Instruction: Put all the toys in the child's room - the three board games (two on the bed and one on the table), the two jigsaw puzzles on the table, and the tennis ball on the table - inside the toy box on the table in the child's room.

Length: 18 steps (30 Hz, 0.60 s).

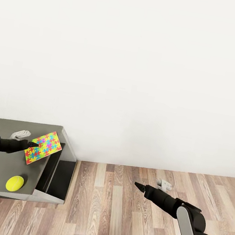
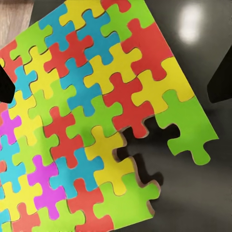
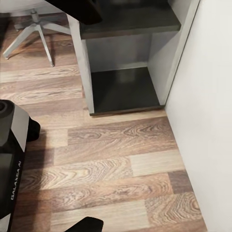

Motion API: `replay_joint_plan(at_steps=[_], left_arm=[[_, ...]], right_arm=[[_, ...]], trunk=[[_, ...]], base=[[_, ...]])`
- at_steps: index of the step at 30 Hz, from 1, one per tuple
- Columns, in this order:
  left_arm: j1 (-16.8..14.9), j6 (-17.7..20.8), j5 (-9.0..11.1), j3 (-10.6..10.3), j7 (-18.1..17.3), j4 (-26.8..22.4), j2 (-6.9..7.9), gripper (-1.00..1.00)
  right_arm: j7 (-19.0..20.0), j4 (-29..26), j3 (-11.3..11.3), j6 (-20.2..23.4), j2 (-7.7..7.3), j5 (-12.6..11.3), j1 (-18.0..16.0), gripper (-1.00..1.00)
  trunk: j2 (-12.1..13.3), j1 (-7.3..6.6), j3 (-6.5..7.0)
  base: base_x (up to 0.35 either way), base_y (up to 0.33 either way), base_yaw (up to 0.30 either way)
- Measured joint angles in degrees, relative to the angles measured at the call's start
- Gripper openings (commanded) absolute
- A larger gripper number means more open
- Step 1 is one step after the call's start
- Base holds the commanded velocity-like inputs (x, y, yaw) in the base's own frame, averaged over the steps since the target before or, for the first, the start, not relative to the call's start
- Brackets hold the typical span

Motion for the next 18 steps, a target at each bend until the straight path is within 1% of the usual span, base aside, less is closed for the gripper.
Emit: replay_joint_plan(at_steps=[14,18], left_arm=[[0.0,0.0,0.0,0.1,0.0,0.0,0.1,1.0],[0.0,0.0,0.0,0.1,-0.2,0.0,0.35,1.0]], right_arm=[[0.0,0.0,0.0,-0.1,0.0,0.0,0.0,1.0],[0.0,0.0,0.0,-0.1,0.0,0.0,0.0,1.0]], trunk=[[0.0,0.0,0.0],[0.0,0.0,0.0]], base=[[0.0,0.0,0.0],[0.0,0.0,0.0]])
